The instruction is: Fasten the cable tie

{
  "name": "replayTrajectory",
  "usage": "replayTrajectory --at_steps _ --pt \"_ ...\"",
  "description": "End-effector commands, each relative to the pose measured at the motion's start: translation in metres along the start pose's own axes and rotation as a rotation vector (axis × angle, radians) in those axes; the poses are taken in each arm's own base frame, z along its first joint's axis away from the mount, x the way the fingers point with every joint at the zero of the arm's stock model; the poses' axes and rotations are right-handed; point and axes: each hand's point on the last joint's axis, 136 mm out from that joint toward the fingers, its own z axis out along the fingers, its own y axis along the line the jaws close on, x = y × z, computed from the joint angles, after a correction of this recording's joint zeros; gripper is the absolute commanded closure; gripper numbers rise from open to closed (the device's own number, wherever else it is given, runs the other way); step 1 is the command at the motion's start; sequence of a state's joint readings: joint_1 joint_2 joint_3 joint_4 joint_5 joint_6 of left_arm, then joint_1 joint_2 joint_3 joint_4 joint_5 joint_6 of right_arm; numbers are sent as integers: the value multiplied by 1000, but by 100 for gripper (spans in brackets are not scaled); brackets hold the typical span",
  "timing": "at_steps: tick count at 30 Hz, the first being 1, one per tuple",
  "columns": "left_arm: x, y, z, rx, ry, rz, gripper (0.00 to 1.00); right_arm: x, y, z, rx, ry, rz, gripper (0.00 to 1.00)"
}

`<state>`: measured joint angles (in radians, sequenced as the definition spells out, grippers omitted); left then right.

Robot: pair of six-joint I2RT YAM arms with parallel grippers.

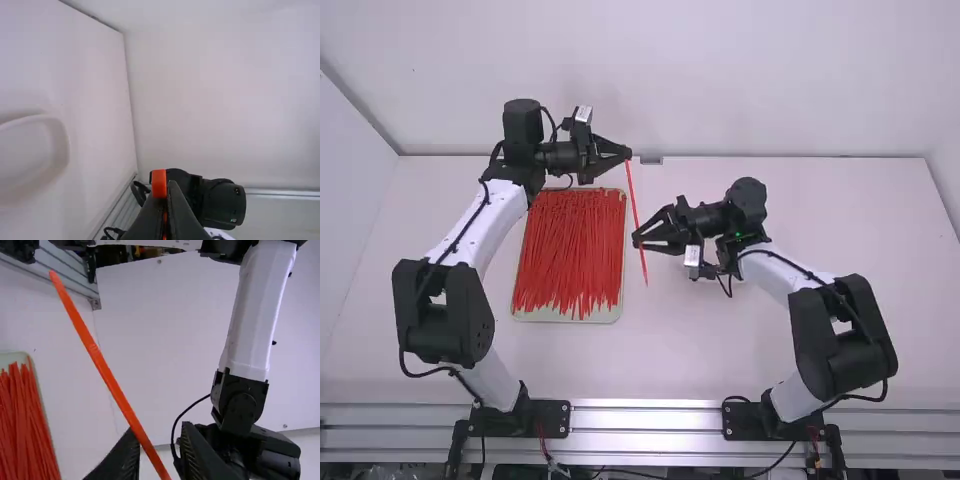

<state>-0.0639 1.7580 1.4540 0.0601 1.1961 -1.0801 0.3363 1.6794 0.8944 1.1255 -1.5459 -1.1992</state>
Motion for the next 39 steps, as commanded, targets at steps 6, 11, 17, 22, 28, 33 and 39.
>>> replayTrajectory --at_steps 6,11,17,22,28,33,39 --pt "0 -11 -2 17 8 46 97 -3 3 1 -4 -13 26 70" --pt "0 -11 -2 17 8 49 97 -3 4 1 -4 -13 33 71" --pt "-2 -10 -3 15 3 53 97 -5 6 2 -5 -15 30 77" --pt "-5 -9 -5 7 -14 53 97 -9 8 2 -5 -14 16 73" --pt "-4 -9 -3 7 -10 54 97 -21 7 1 -4 -14 7 78" --pt "1 -11 3 10 5 56 97 -23 2 1 2 -6 9 82" --pt "4 -12 6 13 16 56 97 -22 2 1 5 -2 11 81"
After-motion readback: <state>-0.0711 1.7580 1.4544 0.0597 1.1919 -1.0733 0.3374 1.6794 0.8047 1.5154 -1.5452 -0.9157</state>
